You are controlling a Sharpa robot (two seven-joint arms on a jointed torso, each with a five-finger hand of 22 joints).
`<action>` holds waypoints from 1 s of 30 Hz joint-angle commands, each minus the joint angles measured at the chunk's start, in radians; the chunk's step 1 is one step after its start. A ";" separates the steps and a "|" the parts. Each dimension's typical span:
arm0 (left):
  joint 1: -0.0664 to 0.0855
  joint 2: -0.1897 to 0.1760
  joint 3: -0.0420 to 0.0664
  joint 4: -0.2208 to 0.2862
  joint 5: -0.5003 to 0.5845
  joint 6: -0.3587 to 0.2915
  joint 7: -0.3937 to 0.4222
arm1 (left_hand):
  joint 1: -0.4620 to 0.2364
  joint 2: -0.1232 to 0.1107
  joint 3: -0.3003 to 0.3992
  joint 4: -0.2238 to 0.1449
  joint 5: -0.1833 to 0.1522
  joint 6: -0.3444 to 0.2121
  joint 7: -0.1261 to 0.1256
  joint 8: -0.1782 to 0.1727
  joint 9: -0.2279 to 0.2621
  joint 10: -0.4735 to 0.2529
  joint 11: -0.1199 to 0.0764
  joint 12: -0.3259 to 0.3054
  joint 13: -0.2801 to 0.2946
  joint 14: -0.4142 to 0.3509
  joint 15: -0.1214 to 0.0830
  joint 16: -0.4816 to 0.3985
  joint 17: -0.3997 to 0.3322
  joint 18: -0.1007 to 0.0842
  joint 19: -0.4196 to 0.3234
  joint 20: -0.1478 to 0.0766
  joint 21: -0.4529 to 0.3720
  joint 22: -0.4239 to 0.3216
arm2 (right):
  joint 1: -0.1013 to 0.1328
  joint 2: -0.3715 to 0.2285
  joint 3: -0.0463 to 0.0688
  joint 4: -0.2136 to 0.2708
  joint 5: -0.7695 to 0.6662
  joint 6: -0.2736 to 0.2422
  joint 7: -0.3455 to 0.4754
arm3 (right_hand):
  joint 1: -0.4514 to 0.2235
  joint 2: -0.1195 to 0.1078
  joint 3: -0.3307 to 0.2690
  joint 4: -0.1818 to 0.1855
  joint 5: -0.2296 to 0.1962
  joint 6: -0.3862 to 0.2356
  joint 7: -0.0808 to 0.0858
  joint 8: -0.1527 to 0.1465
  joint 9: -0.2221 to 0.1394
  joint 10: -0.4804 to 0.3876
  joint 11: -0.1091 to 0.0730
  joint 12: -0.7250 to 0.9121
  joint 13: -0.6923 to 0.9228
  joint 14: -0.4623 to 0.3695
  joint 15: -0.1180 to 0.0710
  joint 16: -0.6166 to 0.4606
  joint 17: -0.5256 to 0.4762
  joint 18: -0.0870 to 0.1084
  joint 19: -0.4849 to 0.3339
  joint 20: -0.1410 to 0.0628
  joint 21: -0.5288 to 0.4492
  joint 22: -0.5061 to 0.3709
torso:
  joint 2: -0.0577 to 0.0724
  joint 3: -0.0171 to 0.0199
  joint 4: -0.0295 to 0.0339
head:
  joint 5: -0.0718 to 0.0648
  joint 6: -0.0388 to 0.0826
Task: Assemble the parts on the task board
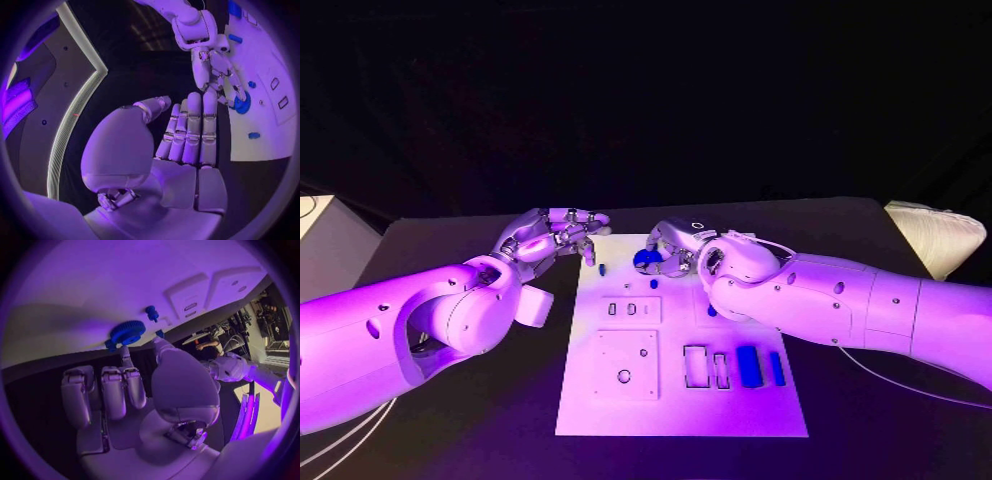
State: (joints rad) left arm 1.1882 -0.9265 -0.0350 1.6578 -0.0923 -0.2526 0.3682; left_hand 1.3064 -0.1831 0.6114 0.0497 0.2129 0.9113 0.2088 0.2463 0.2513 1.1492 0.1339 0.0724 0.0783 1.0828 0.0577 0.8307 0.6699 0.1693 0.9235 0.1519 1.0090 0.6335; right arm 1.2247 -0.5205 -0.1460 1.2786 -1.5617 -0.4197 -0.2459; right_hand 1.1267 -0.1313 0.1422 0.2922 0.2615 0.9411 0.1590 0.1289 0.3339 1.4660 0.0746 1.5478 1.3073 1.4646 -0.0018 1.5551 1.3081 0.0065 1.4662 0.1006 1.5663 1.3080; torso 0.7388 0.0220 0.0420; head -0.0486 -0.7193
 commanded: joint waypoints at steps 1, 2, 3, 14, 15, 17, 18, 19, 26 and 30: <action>0.001 0.001 0.001 0.002 0.000 0.017 0.004 | 0.006 0.003 0.006 0.001 -0.005 -0.006 -0.003 0.002 0.002 -0.008 0.002 -0.005 -0.001 -0.008 0.001 0.006 -0.001 0.015 -0.006 0.003 0.004 0.001 | -0.002 -0.005 -0.002 0.001 0.007 0.051 0.008 | 0.003 0.010 0.008 -0.001 0.008 0.004 -0.002 -0.003 0.002 0.087 0.001 0.004 0.245 0.096 0.005 0.004 0.220 -0.007 0.105 0.006 0.004 0.263 | 0.001 0.0003 -0.0001 | 0.000 -0.001; 0.001 0.001 0.001 0.002 0.000 0.017 0.004 | 0.006 0.003 0.006 0.001 -0.005 -0.006 -0.003 0.002 0.002 -0.008 0.002 -0.005 -0.001 -0.008 0.001 0.006 -0.001 0.015 -0.006 0.003 0.004 0.001 | -0.002 -0.007 -0.002 0.001 0.008 0.057 0.007 | 0.004 0.011 0.009 -0.001 0.009 0.004 -0.002 -0.003 0.002 0.087 0.001 0.004 0.246 0.097 0.004 0.004 0.220 -0.007 0.105 0.006 0.004 0.263 | 0.001 0.0001 0.0000 | -0.001 -0.002; 0.001 0.001 0.001 0.002 0.000 0.017 0.004 | 0.006 0.003 0.007 0.001 -0.005 -0.007 -0.003 0.003 0.002 -0.009 0.002 -0.005 -0.001 -0.008 0.002 0.006 -0.002 0.015 -0.007 0.003 0.005 0.001 | -0.002 -0.009 -0.002 0.001 0.008 0.062 0.006 | 0.004 0.011 0.009 -0.001 0.009 0.004 -0.002 -0.003 0.002 0.087 0.001 0.004 0.246 0.097 0.004 0.004 0.220 -0.007 0.105 0.006 0.004 0.263 | 0.001 0.0000 0.0000 | -0.001 -0.001; 0.001 -0.002 0.001 0.001 0.000 0.015 0.004 | 0.006 0.003 0.007 0.001 -0.005 -0.007 -0.003 0.003 0.002 -0.009 0.002 -0.005 -0.001 -0.008 0.002 0.006 -0.002 0.015 -0.007 0.003 0.005 0.001 | -0.002 -0.048 -0.003 0.025 0.004 0.014 -0.001 | 0.006 0.015 0.018 -0.002 0.029 0.009 -0.004 -0.002 0.002 0.089 -0.001 0.005 0.247 0.096 0.003 0.003 0.218 -0.007 0.105 0.005 0.004 0.263 | 0.000 0.0011 -0.0019 | 0.001 -0.001; 0.001 -0.002 0.001 0.001 0.000 0.015 0.004 | 0.006 0.003 0.007 0.001 -0.005 -0.007 -0.003 0.003 0.002 -0.009 0.002 -0.005 -0.001 -0.008 0.002 0.006 -0.002 0.015 -0.007 0.003 0.005 0.001 | -0.002 -0.054 -0.003 0.030 0.005 -0.011 0.004 | 0.010 0.012 0.021 -0.003 0.038 0.010 -0.004 -0.002 0.003 0.089 -0.001 0.006 0.247 0.096 0.002 0.003 0.219 -0.007 0.105 0.004 0.004 0.263 | 0.000 0.0010 -0.0021 | 0.000 0.000; 0.001 -0.003 0.001 0.001 0.000 0.015 0.004 | 0.006 0.003 0.007 0.001 -0.005 -0.007 -0.003 0.003 0.002 -0.009 0.002 -0.005 -0.001 -0.008 0.002 0.006 -0.002 0.015 -0.007 0.003 0.005 0.001 | -0.002 -0.064 -0.003 0.038 0.009 -0.049 0.013 | 0.014 0.010 0.023 -0.003 0.042 0.010 -0.004 -0.002 0.003 0.089 -0.001 0.006 0.248 0.096 0.002 0.004 0.219 -0.007 0.105 0.004 0.004 0.263 | 0.000 0.0013 -0.0028 | 0.000 0.001; 0.001 -0.003 0.001 0.001 0.000 0.015 0.004 | 0.006 0.003 0.007 0.001 -0.005 -0.007 -0.003 0.003 0.002 -0.009 0.002 -0.005 -0.001 -0.008 0.002 0.006 -0.002 0.015 -0.007 0.003 0.005 0.001 | -0.002 -0.069 -0.003 0.043 0.012 -0.067 0.017 | 0.015 0.010 0.024 -0.003 0.044 0.010 -0.004 -0.002 0.003 0.089 -0.001 0.006 0.247 0.096 0.002 0.004 0.219 -0.007 0.105 0.004 0.004 0.263 | 0.000 0.0014 -0.0032 | 0.000 0.001; 0.001 -0.003 0.001 0.001 0.000 0.015 0.004 | 0.006 0.003 0.007 0.001 -0.005 -0.007 -0.003 0.003 0.002 -0.009 0.002 -0.005 -0.001 -0.008 0.002 0.006 -0.002 0.015 -0.007 0.003 0.005 0.001 | -0.002 -0.075 -0.003 0.048 0.014 -0.084 0.022 | 0.018 0.009 0.026 -0.004 0.046 0.011 -0.005 -0.002 0.003 0.089 -0.002 0.005 0.247 0.096 0.002 0.003 0.219 -0.007 0.105 0.004 0.004 0.263 | -0.001 0.0013 -0.0031 | -0.001 0.002; 0.001 -0.003 0.001 0.000 0.000 0.015 0.004 | 0.006 0.003 0.008 0.001 -0.005 -0.007 -0.003 0.003 0.002 -0.009 0.002 -0.005 -0.001 -0.008 0.001 0.007 -0.002 0.015 -0.008 0.004 0.006 0.002 | 0.002 -0.137 0.000 0.109 0.052 -0.201 0.063 | 0.041 0.000 0.042 -0.006 0.063 0.015 -0.006 -0.001 0.003 0.088 -0.003 0.004 0.246 0.095 0.000 0.002 0.215 -0.007 0.105 0.002 0.004 0.263 | -0.001 0.0013 -0.0020 | -0.005 0.008; 0.001 -0.003 0.001 -0.002 0.000 0.015 0.004 | 0.006 0.003 0.008 0.001 -0.005 -0.007 -0.003 0.003 0.002 -0.009 0.002 -0.005 -0.001 -0.008 0.001 0.007 -0.002 0.015 -0.008 0.004 0.006 0.002 | 0.011 -0.194 0.004 0.148 0.132 -0.242 0.122 | 0.095 -0.015 0.069 -0.016 0.058 0.014 -0.005 -0.004 0.002 0.085 -0.003 0.001 0.244 0.094 0.000 0.000 0.207 -0.004 0.101 0.001 -0.003 0.256 | -0.002 0.0019 -0.0035 | -0.006 0.010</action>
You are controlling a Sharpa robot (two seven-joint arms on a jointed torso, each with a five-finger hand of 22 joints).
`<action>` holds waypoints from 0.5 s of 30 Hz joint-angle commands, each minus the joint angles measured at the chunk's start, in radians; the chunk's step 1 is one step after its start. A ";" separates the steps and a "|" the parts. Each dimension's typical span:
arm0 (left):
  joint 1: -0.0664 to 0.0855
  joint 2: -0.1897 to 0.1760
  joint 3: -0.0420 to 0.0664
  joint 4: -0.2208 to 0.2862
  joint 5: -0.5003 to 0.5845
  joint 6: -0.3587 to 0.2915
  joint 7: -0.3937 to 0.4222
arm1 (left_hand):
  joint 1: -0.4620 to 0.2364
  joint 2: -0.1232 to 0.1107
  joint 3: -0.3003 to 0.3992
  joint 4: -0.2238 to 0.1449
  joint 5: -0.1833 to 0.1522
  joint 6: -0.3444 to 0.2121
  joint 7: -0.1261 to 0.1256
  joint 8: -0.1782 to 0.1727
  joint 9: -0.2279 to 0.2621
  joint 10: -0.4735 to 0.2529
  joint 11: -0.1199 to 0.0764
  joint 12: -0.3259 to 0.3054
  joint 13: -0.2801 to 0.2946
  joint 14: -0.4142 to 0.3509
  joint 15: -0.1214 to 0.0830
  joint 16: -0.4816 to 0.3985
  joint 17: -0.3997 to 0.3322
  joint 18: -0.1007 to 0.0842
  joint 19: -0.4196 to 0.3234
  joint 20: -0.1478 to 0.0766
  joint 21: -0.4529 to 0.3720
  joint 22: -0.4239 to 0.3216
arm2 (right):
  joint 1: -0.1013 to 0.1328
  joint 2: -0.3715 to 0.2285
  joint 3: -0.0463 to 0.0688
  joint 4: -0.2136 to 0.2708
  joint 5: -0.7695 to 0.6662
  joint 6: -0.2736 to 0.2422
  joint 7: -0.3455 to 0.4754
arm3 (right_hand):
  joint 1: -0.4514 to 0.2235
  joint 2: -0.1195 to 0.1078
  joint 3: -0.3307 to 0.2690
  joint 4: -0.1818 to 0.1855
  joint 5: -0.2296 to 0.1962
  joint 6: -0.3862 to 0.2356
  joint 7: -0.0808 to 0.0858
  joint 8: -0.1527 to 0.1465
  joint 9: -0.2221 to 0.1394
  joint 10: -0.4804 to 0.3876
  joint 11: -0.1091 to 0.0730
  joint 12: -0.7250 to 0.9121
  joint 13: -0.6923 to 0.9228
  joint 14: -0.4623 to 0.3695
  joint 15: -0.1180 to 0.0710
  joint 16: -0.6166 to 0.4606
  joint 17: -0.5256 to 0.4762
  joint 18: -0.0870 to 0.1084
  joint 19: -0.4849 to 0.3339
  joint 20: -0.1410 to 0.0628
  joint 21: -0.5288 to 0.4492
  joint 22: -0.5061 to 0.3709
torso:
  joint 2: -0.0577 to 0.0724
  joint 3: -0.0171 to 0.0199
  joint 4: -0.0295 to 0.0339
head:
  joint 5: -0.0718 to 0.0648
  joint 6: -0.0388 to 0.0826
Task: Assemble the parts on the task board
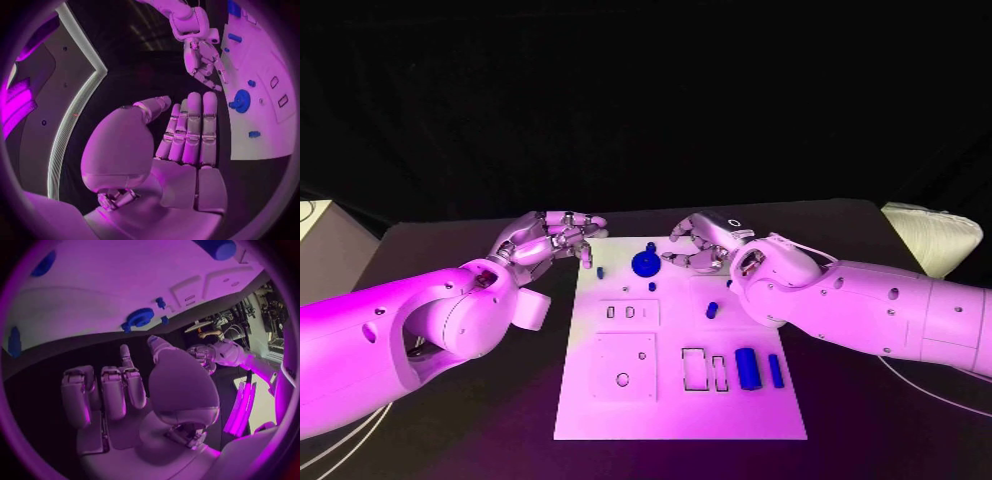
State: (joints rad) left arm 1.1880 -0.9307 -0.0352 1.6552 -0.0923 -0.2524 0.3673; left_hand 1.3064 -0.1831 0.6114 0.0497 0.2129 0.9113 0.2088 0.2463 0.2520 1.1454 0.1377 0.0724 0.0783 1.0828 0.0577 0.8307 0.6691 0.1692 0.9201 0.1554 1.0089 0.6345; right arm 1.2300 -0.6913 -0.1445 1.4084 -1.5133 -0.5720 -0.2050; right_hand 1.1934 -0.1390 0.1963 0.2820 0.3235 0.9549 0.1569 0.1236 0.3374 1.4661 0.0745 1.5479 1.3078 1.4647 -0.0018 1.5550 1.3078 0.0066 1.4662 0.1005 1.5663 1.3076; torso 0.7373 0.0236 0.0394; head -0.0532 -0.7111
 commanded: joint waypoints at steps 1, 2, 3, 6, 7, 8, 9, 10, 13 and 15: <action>0.001 0.001 0.001 0.000 0.000 0.015 0.005 | 0.006 0.003 0.008 0.001 -0.005 -0.007 -0.003 0.003 0.002 -0.005 -0.002 -0.005 -0.001 -0.008 0.001 0.007 -0.001 0.015 -0.005 0.000 0.006 0.001 | 0.009 -0.038 0.003 0.026 0.110 -0.090 0.099 | 0.050 -0.013 0.025 -0.009 -0.011 0.002 -0.003 0.001 -0.001 0.084 -0.003 0.000 0.242 0.093 0.000 -0.001 0.205 -0.002 0.097 0.002 -0.010 0.250 | 0.000 -0.0002 -0.0004 | -0.003 0.004; 0.001 0.001 0.001 0.000 0.000 0.016 0.005 | 0.006 0.003 0.008 0.001 -0.005 -0.007 -0.003 0.003 0.002 -0.005 -0.002 -0.005 -0.001 -0.008 0.001 0.007 -0.001 0.015 -0.005 0.000 0.006 0.001 | 0.016 -0.071 0.003 0.040 0.169 -0.079 0.138 | 0.074 -0.025 0.033 -0.017 -0.023 0.005 -0.003 0.003 0.000 0.085 -0.003 0.001 0.243 0.093 0.000 -0.001 0.207 -0.003 0.097 0.001 -0.009 0.250 | -0.001 0.0011 -0.0025 | -0.003 0.005; 0.001 0.001 0.001 -0.001 0.000 0.016 0.005 | 0.006 0.003 0.008 0.001 -0.005 -0.007 -0.003 0.003 0.002 -0.005 -0.002 -0.005 -0.001 -0.008 0.001 0.007 -0.001 0.015 -0.005 0.000 0.006 0.001 | 0.021 -0.092 0.004 0.047 0.204 -0.067 0.159 | 0.094 -0.034 0.039 -0.024 -0.035 0.005 -0.003 0.002 -0.001 0.084 -0.003 0.000 0.242 0.094 0.000 0.000 0.208 -0.002 0.096 0.001 -0.010 0.250 | -0.001 0.0016 -0.0037 | -0.004 0.006; 0.000 0.001 0.001 -0.001 0.000 0.016 0.005 | 0.006 0.003 0.008 0.001 -0.005 -0.007 -0.003 0.003 0.002 -0.005 -0.002 -0.005 -0.001 -0.008 0.001 0.007 -0.001 0.015 -0.005 0.000 0.006 0.001 | 0.027 -0.132 0.004 0.054 0.263 -0.035 0.196 | 0.125 -0.045 0.048 -0.039 -0.055 0.003 -0.001 0.000 -0.001 0.083 -0.002 -0.001 0.242 0.094 0.001 0.001 0.211 -0.002 0.096 0.002 -0.011 0.249 | -0.001 0.0027 -0.0069 | -0.004 0.008; 0.000 0.001 0.001 -0.001 0.000 0.017 0.005 | 0.006 0.003 0.008 0.001 -0.005 -0.007 -0.003 0.003 0.002 -0.005 -0.002 -0.005 -0.001 -0.008 0.001 0.007 -0.001 0.015 -0.005 0.000 0.006 0.001 | 0.030 -0.150 0.005 0.053 0.284 -0.019 0.212 | 0.137 -0.051 0.051 -0.045 -0.063 0.001 0.000 -0.001 -0.002 0.082 -0.001 -0.002 0.241 0.094 0.001 0.001 0.212 -0.002 0.096 0.002 -0.011 0.249 | -0.002 0.0032 -0.0090 | -0.007 0.010; 0.000 0.002 0.001 -0.001 0.000 0.017 0.005 | 0.007 0.003 0.008 0.000 -0.005 -0.008 -0.003 0.003 0.002 -0.006 -0.002 -0.005 -0.001 -0.009 0.001 0.007 -0.001 0.015 -0.005 0.000 0.007 0.001 | 0.032 -0.168 0.005 0.050 0.300 -0.004 0.226 | 0.147 -0.055 0.052 -0.050 -0.069 0.001 0.000 -0.002 -0.002 0.082 -0.001 -0.003 0.240 0.094 0.002 0.001 0.212 -0.002 0.096 0.003 -0.011 0.249 | -0.002 0.0039 -0.0105 | -0.008 0.010; 0.000 0.002 0.001 -0.001 0.000 0.017 0.005 | 0.007 0.003 0.008 0.000 -0.005 -0.008 -0.003 0.003 0.002 -0.006 -0.002 -0.005 -0.001 -0.009 0.001 0.007 -0.001 0.015 -0.005 0.000 0.007 0.001 | 0.033 -0.184 0.005 0.044 0.312 0.012 0.240 | 0.150 -0.058 0.052 -0.052 -0.071 0.000 0.001 -0.002 -0.002 0.081 0.000 -0.004 0.240 0.095 0.002 0.001 0.213 -0.002 0.096 0.003 -0.011 0.249 | -0.002 0.0043 -0.0112 | -0.010 0.010; 0.000 0.002 0.001 -0.002 0.000 0.018 0.005 | 0.007 0.003 0.008 0.000 -0.005 -0.008 -0.003 0.003 0.002 -0.006 -0.002 -0.005 -0.001 -0.009 0.001 0.007 -0.001 0.015 -0.005 0.000 0.007 0.001 | 0.034 -0.196 0.005 0.039 0.319 0.022 0.250 | 0.158 -0.063 0.052 -0.055 -0.075 -0.001 0.001 -0.003 -0.002 0.081 0.000 -0.004 0.239 0.095 0.003 0.002 0.215 -0.002 0.096 0.003 -0.010 0.250 | -0.002 0.0048 -0.0120 | -0.011 0.011; 0.000 0.003 0.001 -0.002 0.000 0.019 0.005 | 0.007 0.003 0.008 0.000 -0.005 -0.008 -0.003 0.003 0.002 -0.006 -0.002 -0.005 -0.001 -0.009 0.001 0.007 -0.001 0.015 -0.005 0.000 0.007 0.001 | 0.036 -0.230 0.005 0.012 0.328 0.050 0.280 | 0.179 -0.073 0.050 -0.064 -0.087 -0.006 0.003 -0.007 -0.004 0.078 0.002 -0.007 0.237 0.095 0.004 0.002 0.217 -0.003 0.097 0.005 -0.010 0.250 | -0.001 0.0070 -0.0145 | -0.016 0.012; 0.000 0.004 0.001 -0.002 0.000 0.020 0.005 | 0.007 0.003 0.008 0.000 -0.005 -0.008 -0.003 0.003 0.002 -0.006 -0.002 -0.005 -0.001 -0.009 0.001 0.007 -0.001 0.015 -0.005 0.000 0.007 0.001 | 0.035 -0.246 0.004 -0.007 0.325 0.062 0.295 | 0.189 -0.079 0.046 -0.068 -0.091 -0.014 0.005 -0.011 -0.006 0.077 0.004 -0.008 0.236 0.096 0.006 0.003 0.219 -0.002 0.096 0.006 -0.011 0.249 | -0.001 0.0067 -0.0124 | -0.021 0.012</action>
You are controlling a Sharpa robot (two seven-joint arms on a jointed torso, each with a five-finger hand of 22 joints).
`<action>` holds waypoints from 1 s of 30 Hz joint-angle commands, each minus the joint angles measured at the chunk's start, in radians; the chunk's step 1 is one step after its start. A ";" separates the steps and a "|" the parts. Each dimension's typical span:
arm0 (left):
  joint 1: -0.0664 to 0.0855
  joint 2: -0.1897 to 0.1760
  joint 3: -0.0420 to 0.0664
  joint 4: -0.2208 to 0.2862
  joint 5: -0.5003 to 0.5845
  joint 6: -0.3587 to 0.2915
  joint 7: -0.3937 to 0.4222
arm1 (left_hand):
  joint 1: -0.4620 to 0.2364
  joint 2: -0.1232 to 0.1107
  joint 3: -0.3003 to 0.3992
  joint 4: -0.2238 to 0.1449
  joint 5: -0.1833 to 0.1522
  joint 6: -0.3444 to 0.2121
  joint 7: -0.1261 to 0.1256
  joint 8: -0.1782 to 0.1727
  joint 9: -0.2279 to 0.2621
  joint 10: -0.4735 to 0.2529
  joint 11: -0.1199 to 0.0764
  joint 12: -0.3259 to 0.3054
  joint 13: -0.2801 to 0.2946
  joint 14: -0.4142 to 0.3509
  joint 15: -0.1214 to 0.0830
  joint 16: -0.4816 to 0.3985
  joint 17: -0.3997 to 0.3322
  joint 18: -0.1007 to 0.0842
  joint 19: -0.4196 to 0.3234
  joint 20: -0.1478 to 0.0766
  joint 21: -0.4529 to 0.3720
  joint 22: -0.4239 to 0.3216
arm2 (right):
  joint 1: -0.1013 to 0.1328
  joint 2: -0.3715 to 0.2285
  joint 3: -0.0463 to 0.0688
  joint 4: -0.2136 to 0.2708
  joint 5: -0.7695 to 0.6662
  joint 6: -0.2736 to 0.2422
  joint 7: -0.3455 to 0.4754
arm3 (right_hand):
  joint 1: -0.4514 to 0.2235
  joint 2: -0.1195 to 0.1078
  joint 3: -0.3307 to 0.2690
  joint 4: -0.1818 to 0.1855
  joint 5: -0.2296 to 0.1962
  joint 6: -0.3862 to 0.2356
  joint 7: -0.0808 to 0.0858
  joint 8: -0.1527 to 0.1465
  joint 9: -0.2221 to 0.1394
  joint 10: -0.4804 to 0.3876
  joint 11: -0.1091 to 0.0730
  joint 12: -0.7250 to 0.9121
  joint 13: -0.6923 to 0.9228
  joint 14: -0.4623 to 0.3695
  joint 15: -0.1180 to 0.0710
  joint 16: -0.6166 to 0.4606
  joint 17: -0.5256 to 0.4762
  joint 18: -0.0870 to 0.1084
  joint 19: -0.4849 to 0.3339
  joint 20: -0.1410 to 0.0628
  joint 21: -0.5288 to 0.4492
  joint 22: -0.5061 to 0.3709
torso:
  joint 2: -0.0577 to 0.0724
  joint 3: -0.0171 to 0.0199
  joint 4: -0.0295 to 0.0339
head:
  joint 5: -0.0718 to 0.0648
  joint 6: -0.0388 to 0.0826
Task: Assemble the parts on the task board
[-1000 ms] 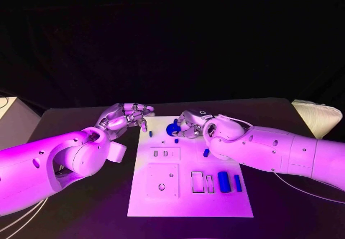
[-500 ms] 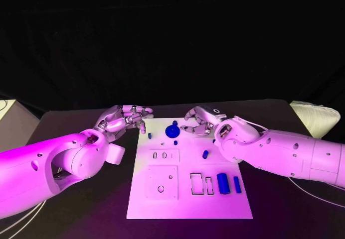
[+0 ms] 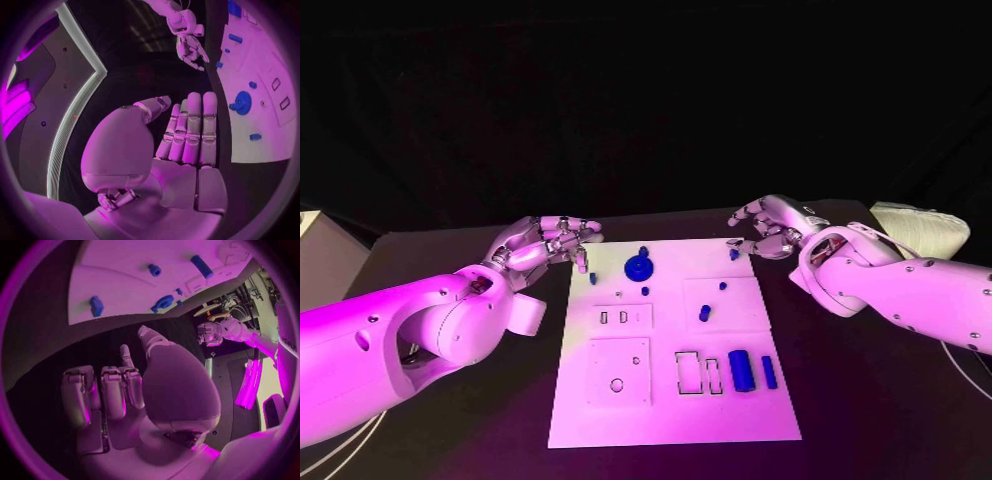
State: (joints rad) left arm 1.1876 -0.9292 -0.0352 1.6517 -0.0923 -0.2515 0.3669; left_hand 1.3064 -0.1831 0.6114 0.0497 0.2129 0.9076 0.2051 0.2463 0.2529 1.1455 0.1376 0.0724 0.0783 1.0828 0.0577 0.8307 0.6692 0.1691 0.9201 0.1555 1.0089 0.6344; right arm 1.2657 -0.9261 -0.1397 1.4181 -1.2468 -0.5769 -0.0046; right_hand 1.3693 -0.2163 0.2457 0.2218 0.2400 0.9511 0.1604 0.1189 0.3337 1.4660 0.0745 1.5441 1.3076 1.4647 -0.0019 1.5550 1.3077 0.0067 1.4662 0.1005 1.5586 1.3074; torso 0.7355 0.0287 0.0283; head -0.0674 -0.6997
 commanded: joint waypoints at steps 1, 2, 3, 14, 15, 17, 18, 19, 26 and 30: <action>0.000 0.003 0.001 0.001 0.000 0.020 0.005 | 0.007 0.003 0.008 0.000 -0.005 -0.004 0.001 0.003 0.001 -0.006 -0.002 -0.005 -0.001 -0.009 0.001 0.007 -0.002 0.015 -0.005 0.000 0.007 0.001 | -0.002 -0.017 0.000 -0.025 0.054 0.071 0.101 | 0.017 -0.004 -0.005 -0.009 -0.010 -0.013 0.003 -0.008 -0.003 0.075 0.005 -0.007 0.234 0.096 0.006 0.003 0.220 -0.002 0.095 0.006 -0.004 0.249 | 0.001 0.0025 -0.0015 | -0.007 0.000; 0.000 0.003 0.001 0.001 0.000 0.020 0.005 | 0.007 0.003 0.008 0.000 -0.005 -0.004 0.001 0.003 0.001 -0.006 -0.002 -0.005 -0.001 -0.009 0.001 0.007 -0.002 0.015 -0.005 0.000 0.007 0.001 | -0.003 -0.024 0.000 -0.034 0.049 0.075 0.108 | 0.020 -0.006 -0.007 -0.010 -0.012 -0.016 0.004 -0.010 -0.003 0.074 0.005 -0.008 0.233 0.096 0.007 0.003 0.221 -0.002 0.095 0.007 -0.005 0.248 | 0.001 0.0035 -0.0017 | -0.008 0.000; 0.000 0.003 0.001 0.001 0.000 0.021 0.005 | 0.007 0.003 0.008 0.000 -0.005 -0.004 0.001 0.003 0.001 -0.006 -0.002 -0.005 -0.001 -0.009 0.001 0.007 -0.002 0.015 -0.005 0.000 0.007 0.001 | -0.005 -0.029 0.000 -0.043 0.044 0.078 0.114 | 0.024 -0.008 -0.012 -0.010 -0.014 -0.022 0.006 -0.014 -0.005 0.072 0.007 -0.010 0.231 0.096 0.008 0.003 0.220 -0.001 0.094 0.008 -0.007 0.246 | 0.001 0.0028 -0.0006 | -0.009 0.000; 0.000 0.007 0.001 -0.006 -0.001 0.024 0.005 | 0.007 0.003 0.008 0.000 -0.005 -0.004 0.001 0.003 0.001 -0.006 -0.002 -0.005 -0.001 -0.009 0.001 0.007 -0.002 0.015 -0.005 0.000 0.007 0.001 | -0.031 -0.017 -0.002 -0.109 -0.002 0.100 0.122 | 0.048 -0.007 -0.047 -0.004 -0.018 -0.045 0.013 -0.029 -0.010 0.067 0.014 -0.016 0.227 0.097 0.015 0.004 0.225 -0.001 0.093 0.014 -0.008 0.246 | 0.001 0.0023 0.0006 | -0.012 -0.005; 0.000 0.007 0.001 -0.007 -0.001 0.024 0.005 | 0.007 0.003 0.008 0.000 -0.005 -0.004 0.001 0.003 0.001 -0.006 -0.002 -0.005 -0.001 -0.009 0.001 0.007 -0.002 0.015 -0.005 0.000 0.007 0.001 | -0.033 -0.010 -0.002 -0.117 -0.004 0.100 0.120 | 0.051 -0.005 -0.048 -0.003 -0.018 -0.045 0.014 -0.029 -0.010 0.068 0.015 -0.014 0.228 0.097 0.015 0.004 0.226 -0.001 0.093 0.014 -0.009 0.245 | 0.001 0.0020 0.0004 | -0.012 -0.005; 0.000 0.008 0.001 -0.008 -0.001 0.025 0.005 | 0.007 0.003 0.009 -0.001 -0.005 -0.005 0.001 0.003 0.001 -0.006 -0.002 -0.005 -0.001 -0.009 0.001 0.007 -0.002 0.016 -0.007 0.000 0.008 0.002 | -0.036 0.003 -0.002 -0.132 -0.005 0.101 0.119 | 0.058 -0.001 -0.049 -0.003 -0.017 -0.045 0.014 -0.030 -0.010 0.069 0.015 -0.013 0.229 0.097 0.016 0.004 0.225 -0.001 0.093 0.015 -0.008 0.246 | 0.001 0.0020 0.0005 | -0.013 -0.006; 0.000 0.008 0.001 -0.009 -0.001 0.025 0.005 | 0.007 0.003 0.009 -0.001 -0.005 -0.005 0.001 0.003 0.001 -0.006 -0.002 -0.005 -0.001 -0.009 0.001 0.007 -0.002 0.016 -0.007 0.000 0.008 0.002 | -0.037 0.011 -0.002 -0.142 -0.005 0.102 0.118 | 0.059 -0.001 -0.049 -0.003 -0.017 -0.045 0.014 -0.030 -0.010 0.069 0.015 -0.014 0.229 0.097 0.016 0.005 0.226 -0.001 0.093 0.015 -0.008 0.246 | 0.001 0.0006 0.0011 | -0.015 -0.007; 0.000 0.009 0.001 -0.009 -0.001 0.026 0.005 | 0.007 0.003 0.009 -0.001 -0.005 -0.005 0.001 0.003 0.001 -0.006 -0.002 -0.005 -0.001 -0.009 0.001 0.007 -0.002 0.016 -0.007 0.000 0.008 0.002 | -0.038 0.017 -0.002 -0.149 -0.005 0.104 0.118 | 0.063 0.001 -0.049 -0.004 -0.017 -0.044 0.014 -0.030 -0.010 0.069 0.015 -0.013 0.229 0.097 0.016 0.005 0.227 -0.001 0.094 0.015 -0.007 0.246 | 0.001 -0.0010 0.0017 | -0.016 -0.007; 0.000 0.010 0.001 -0.011 -0.001 0.026 0.004 | 0.007 0.003 0.009 -0.001 -0.005 -0.005 0.001 0.003 0.001 -0.006 -0.002 -0.005 -0.001 -0.009 0.001 0.007 -0.002 0.016 -0.007 0.000 0.008 0.002 | -0.050 0.055 -0.003 -0.192 -0.001 0.117 0.114 | 0.081 0.012 -0.043 -0.004 -0.008 -0.037 0.014 -0.028 -0.009 0.072 0.015 -0.010 0.232 0.098 0.016 0.005 0.228 -0.002 0.095 0.016 -0.006 0.248 | 0.001 -0.0012 0.0032 | -0.013 -0.010; 0.000 0.009 0.001 -0.012 -0.002 0.026 0.004 | 0.007 0.003 0.009 -0.001 -0.005 -0.005 0.001 0.003 0.001 -0.006 -0.002 -0.005 -0.001 -0.009 0.001 0.007 -0.002 0.016 -0.007 0.000 0.008 0.002 | -0.057 0.070 -0.003 -0.204 0.001 0.122 0.113 | 0.086 0.016 -0.039 -0.005 -0.005 -0.033 0.013 -0.027 -0.008 0.073 0.014 -0.008 0.233 0.098 0.016 0.005 0.228 -0.001 0.094 0.016 -0.007 0.247 | 0.001 -0.0013 0.0020 | -0.012 -0.013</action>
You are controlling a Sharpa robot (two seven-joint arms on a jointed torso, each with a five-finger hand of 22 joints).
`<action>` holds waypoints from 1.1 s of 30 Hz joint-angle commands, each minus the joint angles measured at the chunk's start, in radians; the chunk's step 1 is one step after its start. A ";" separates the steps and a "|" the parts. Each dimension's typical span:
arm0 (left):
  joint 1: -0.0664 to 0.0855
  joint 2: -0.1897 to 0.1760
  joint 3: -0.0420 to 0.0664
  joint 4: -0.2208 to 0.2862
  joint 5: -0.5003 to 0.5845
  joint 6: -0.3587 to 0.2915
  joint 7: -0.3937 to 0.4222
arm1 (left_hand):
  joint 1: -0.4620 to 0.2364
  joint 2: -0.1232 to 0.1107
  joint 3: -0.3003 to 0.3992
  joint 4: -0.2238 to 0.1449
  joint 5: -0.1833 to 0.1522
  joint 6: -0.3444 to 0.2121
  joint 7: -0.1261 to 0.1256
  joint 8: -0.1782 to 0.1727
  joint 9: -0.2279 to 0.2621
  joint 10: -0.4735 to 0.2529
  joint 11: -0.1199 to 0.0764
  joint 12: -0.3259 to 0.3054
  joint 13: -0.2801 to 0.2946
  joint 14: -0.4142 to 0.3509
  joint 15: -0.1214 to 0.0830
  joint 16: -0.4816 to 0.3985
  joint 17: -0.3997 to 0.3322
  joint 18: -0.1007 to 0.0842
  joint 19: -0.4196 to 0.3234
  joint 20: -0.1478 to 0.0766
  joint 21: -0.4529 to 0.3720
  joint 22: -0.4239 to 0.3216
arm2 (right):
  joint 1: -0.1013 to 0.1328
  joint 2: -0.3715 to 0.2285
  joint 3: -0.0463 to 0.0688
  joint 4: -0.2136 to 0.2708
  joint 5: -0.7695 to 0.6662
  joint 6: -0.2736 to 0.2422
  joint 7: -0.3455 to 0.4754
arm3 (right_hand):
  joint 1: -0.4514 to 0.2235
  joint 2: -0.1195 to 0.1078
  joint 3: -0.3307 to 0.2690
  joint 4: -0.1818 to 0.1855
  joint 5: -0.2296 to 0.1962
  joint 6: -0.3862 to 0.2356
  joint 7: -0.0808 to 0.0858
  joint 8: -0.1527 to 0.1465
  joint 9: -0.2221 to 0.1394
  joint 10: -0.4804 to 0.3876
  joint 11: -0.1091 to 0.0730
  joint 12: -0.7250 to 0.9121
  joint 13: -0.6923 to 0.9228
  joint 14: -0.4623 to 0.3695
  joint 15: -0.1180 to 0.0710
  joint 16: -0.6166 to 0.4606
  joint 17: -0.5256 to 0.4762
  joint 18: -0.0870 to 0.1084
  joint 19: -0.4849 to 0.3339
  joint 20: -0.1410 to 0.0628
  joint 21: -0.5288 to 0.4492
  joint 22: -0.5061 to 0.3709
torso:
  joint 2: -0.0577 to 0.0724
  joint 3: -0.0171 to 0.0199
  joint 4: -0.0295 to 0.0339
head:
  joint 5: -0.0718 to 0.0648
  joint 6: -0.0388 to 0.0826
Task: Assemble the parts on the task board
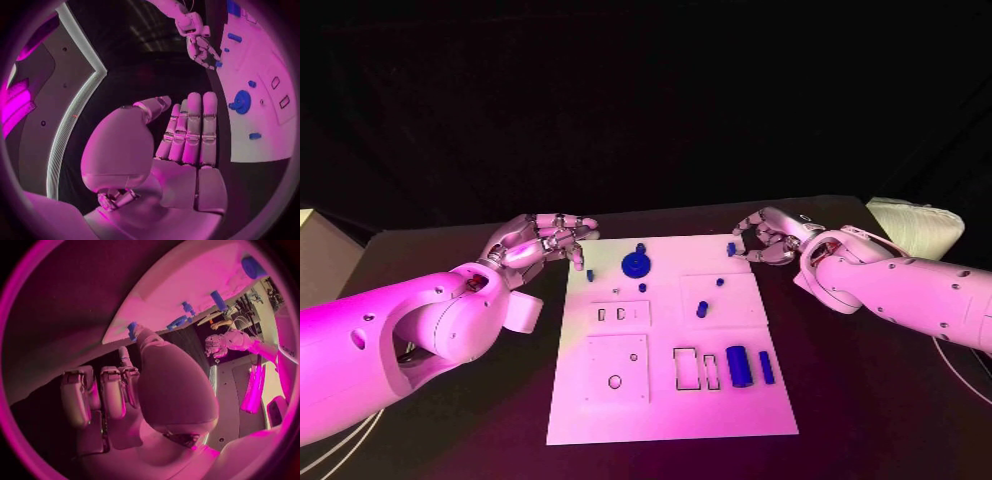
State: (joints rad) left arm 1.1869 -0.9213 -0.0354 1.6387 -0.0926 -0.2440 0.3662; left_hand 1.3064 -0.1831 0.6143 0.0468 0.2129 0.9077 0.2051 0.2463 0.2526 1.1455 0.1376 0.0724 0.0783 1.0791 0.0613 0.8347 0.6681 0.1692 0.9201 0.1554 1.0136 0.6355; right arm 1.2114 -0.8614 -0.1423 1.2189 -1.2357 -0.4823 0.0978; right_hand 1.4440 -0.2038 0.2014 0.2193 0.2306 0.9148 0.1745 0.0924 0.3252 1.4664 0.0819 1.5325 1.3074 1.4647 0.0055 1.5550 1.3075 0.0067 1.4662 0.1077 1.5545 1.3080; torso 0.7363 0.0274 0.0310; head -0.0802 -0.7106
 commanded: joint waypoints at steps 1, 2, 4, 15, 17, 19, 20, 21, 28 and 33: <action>0.000 0.001 0.001 0.001 -0.001 0.019 0.005 | 0.007 0.003 0.006 0.002 -0.005 -0.005 0.001 0.003 0.002 -0.006 -0.002 -0.005 -0.001 -0.005 -0.002 0.003 -0.001 0.015 -0.007 0.000 0.004 0.001 | -0.005 0.009 0.000 -0.008 -0.010 0.028 0.011 | 0.012 0.004 0.006 -0.002 0.005 0.004 -0.001 0.000 0.000 0.073 0.007 0.004 0.234 0.098 0.008 0.005 0.228 -0.001 0.094 0.009 -0.003 0.246 | 0.000 -0.0003 -0.0013 | 0.001 -0.003; 0.000 0.001 0.001 0.001 -0.001 0.019 0.005 | 0.007 0.003 0.006 0.002 -0.005 -0.005 0.001 0.003 0.002 -0.006 -0.002 -0.005 -0.001 -0.005 -0.002 0.003 -0.001 0.015 -0.007 0.000 0.004 0.001 | -0.005 0.011 0.000 -0.009 -0.009 0.029 0.011 | 0.012 0.005 0.007 -0.002 0.006 0.005 -0.001 0.001 0.000 0.073 0.007 0.004 0.234 0.098 0.008 0.005 0.228 -0.001 0.094 0.009 -0.002 0.247 | 0.000 -0.0003 -0.0016 | 0.001 -0.003; 0.000 0.001 0.001 0.001 -0.001 0.019 0.005 | 0.007 0.003 0.006 0.002 -0.005 -0.005 0.001 0.003 0.002 -0.006 -0.002 -0.005 -0.001 -0.005 -0.002 0.003 -0.001 0.015 -0.007 0.000 0.004 0.001 | -0.007 0.016 0.000 -0.013 -0.008 0.030 0.011 | 0.014 0.007 0.010 -0.001 0.009 0.009 -0.002 0.002 0.001 0.074 0.006 0.005 0.235 0.098 0.008 0.006 0.229 -0.002 0.095 0.008 -0.001 0.248 | 0.000 -0.0006 -0.0018 | 0.001 -0.004; 0.000 0.000 0.001 0.000 -0.002 0.019 0.005 | 0.007 0.003 0.006 0.002 -0.005 -0.005 0.001 0.003 0.002 -0.006 -0.002 -0.005 -0.001 -0.005 -0.002 0.003 -0.001 0.015 -0.007 0.000 0.004 0.001 | -0.009 0.024 0.000 -0.020 -0.005 0.037 0.012 | 0.018 0.014 0.032 0.003 0.019 0.044 -0.009 0.017 0.006 0.081 0.000 0.012 0.241 0.098 0.003 0.006 0.230 -0.002 0.096 0.004 0.000 0.249 | -0.001 0.0001 -0.0028 | 0.003 -0.008; 0.000 0.000 0.001 0.000 -0.002 0.018 0.004 | 0.007 0.003 0.006 0.002 -0.005 -0.005 0.001 0.003 0.002 -0.006 -0.002 -0.005 -0.001 -0.005 -0.002 0.003 -0.001 0.015 -0.007 0.000 0.004 0.001 | -0.009 0.025 0.000 -0.020 -0.004 0.036 0.012 | 0.017 0.017 0.040 0.005 0.020 0.055 -0.011 0.021 0.007 0.083 -0.002 0.014 0.242 0.098 0.000 0.005 0.229 -0.002 0.096 0.003 0.000 0.249 | -0.001 -0.0001 -0.0022 | 0.002 -0.007; 0.000 0.000 0.001 0.000 -0.002 0.018 0.004 | 0.007 0.003 0.006 0.002 -0.005 -0.005 0.001 0.003 0.002 -0.006 -0.002 -0.005 -0.001 -0.005 -0.002 0.003 -0.001 0.015 -0.007 0.000 0.004 0.001 | -0.009 0.026 0.000 -0.020 -0.004 0.036 0.013 | 0.017 0.019 0.046 0.006 0.020 0.064 -0.014 0.025 0.007 0.084 -0.004 0.015 0.243 0.098 -0.002 0.005 0.229 -0.002 0.096 0.001 0.000 0.249 | -0.001 -0.0002 -0.0023 | 0.003 -0.007; 0.000 0.000 0.001 0.000 -0.002 0.019 0.004 | 0.007 0.003 0.006 0.002 -0.005 -0.005 0.001 0.003 0.002 -0.006 -0.002 -0.005 -0.001 -0.005 -0.002 0.003 -0.001 0.015 -0.007 0.000 0.004 0.001 | -0.009 0.026 0.000 -0.020 -0.003 0.035 0.013 | 0.018 0.023 0.055 0.008 0.020 0.074 -0.018 0.030 0.008 0.085 -0.007 0.016 0.244 0.098 -0.004 0.006 0.230 -0.002 0.096 -0.001 0.001 0.250 | -0.002 -0.0001 -0.0024 | 0.003 -0.008; 0.000 0.000 0.001 0.000 -0.002 0.019 0.004 | 0.007 0.003 0.006 0.002 -0.005 -0.005 0.001 0.003 0.002 -0.006 -0.002 -0.005 -0.001 -0.005 -0.002 0.003 -0.001 0.015 -0.007 0.000 0.004 0.001 | -0.009 0.026 0.000 -0.020 -0.003 0.035 0.014 | 0.018 0.023 0.057 0.008 0.020 0.076 -0.018 0.030 0.009 0.085 -0.008 0.016 0.245 0.098 -0.005 0.005 0.229 -0.002 0.096 -0.002 0.001 0.250 | -0.002 0.0000 -0.0025 | 0.003 -0.008; 0.000 0.000 0.001 -0.001 -0.002 0.020 0.003 | 0.007 0.003 0.006 0.002 -0.005 -0.005 0.001 0.003 0.002 -0.006 -0.002 -0.005 -0.001 -0.005 -0.002 0.003 -0.001 0.015 -0.007 0.000 0.004 0.001 | -0.009 0.030 0.000 -0.020 -0.001 0.033 0.014 | 0.021 0.031 0.098 0.009 -0.014 0.110 -0.033 0.049 0.012 0.088 -0.021 0.020 0.248 0.098 -0.017 0.005 0.230 -0.003 0.097 -0.013 0.001 0.250 | -0.002 0.0002 -0.0023 | 0.003 -0.010; 0.000 -0.001 0.001 -0.001 -0.002 0.020 0.002 | 0.007 0.003 0.006 0.002 -0.005 -0.005 0.001 0.003 0.002 -0.006 -0.002 -0.005 -0.001 -0.005 -0.002 0.003 -0.001 0.015 -0.007 0.000 0.004 0.001 | -0.009 0.032 0.000 -0.019 -0.001 0.031 0.012 | 0.020 0.030 0.100 0.009 -0.015 0.112 -0.034 0.050 0.012 0.089 -0.022 0.021 0.248 0.098 -0.018 0.006 0.231 -0.003 0.097 -0.014 0.003 0.252 | -0.001 0.0001 -0.0024 | 0.003 -0.011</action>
State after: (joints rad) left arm 1.1869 -0.9228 -0.0353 1.6357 -0.0928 -0.2420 0.3644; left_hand 1.3064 -0.1831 0.6142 0.0468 0.2129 0.9077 0.2051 0.2463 0.2531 1.1455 0.1376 0.0724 0.0783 1.0791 0.0613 0.8346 0.6682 0.1692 0.9201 0.1555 1.0136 0.6352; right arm 1.2035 -0.8303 -0.1424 1.1987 -1.2334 -0.4614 0.0998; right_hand 1.4661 -0.1817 0.2956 0.2276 0.2203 1.0205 0.1409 0.1391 0.3365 1.4662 0.0672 1.5469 1.3079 1.4647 -0.0058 1.5550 1.3073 0.0067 1.4662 0.0999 1.5546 1.3076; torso 0.7348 0.0273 0.0286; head -0.0769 -0.7209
